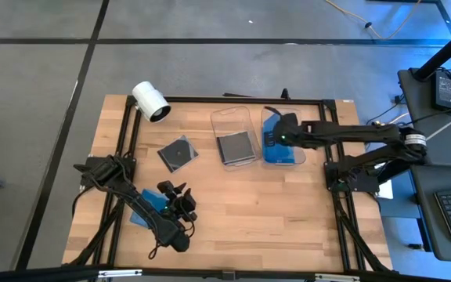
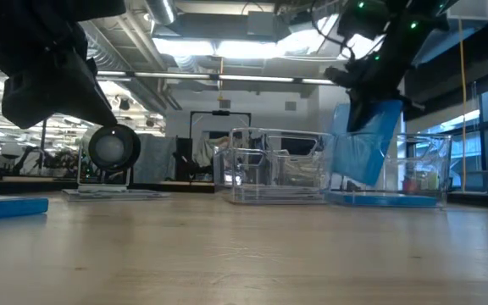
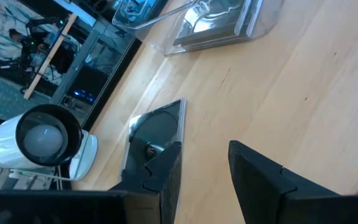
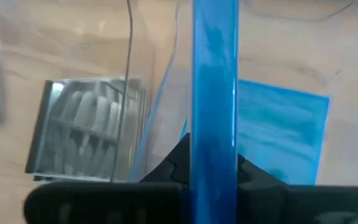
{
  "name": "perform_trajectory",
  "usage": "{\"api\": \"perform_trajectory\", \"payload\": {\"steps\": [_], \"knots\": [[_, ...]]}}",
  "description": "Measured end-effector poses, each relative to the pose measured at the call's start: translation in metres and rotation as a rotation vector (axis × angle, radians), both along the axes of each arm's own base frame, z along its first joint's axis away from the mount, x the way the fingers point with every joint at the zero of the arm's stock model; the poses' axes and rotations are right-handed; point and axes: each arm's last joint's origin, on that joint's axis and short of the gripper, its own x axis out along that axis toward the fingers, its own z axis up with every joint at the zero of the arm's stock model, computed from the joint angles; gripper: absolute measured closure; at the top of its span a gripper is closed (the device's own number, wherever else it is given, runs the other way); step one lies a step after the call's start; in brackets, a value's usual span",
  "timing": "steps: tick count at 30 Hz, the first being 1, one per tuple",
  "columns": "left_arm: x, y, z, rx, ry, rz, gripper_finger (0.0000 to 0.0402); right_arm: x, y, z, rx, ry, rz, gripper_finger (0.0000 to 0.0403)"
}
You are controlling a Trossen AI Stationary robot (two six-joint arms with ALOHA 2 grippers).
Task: Pick & place jewel cases by type
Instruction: Put the right blue cd case into the right transparent bin
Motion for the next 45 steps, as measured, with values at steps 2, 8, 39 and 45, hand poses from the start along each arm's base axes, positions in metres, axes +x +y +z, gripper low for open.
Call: {"api": "perform_trajectory", "payload": {"steps": [2, 8, 39, 45], "knots": [[0.0, 0.0, 0.0, 0.0, 0.0, 0.0, 0.0272, 0.003, -0.003, -0.004, 0.009, 0.007, -0.008, 0.0375], [0.0, 0.0, 0.0, -0.001, 0.0, 0.0, 0.0272, 0.009, -0.006, -0.014, 0.014, 0.042, -0.008, 0.0374], [0.0, 0.0, 0.0, -0.003, 0.0, 0.001, 0.0272, -0.019, -0.008, -0.011, 0.037, 0.271, 0.049, 0.0215], [0.0, 0.0, 0.0, -0.009, 0.004, 0.006, 0.0272, -0.027, -0.008, -0.01, 0.046, 0.325, 0.06, 0.0215]]}}
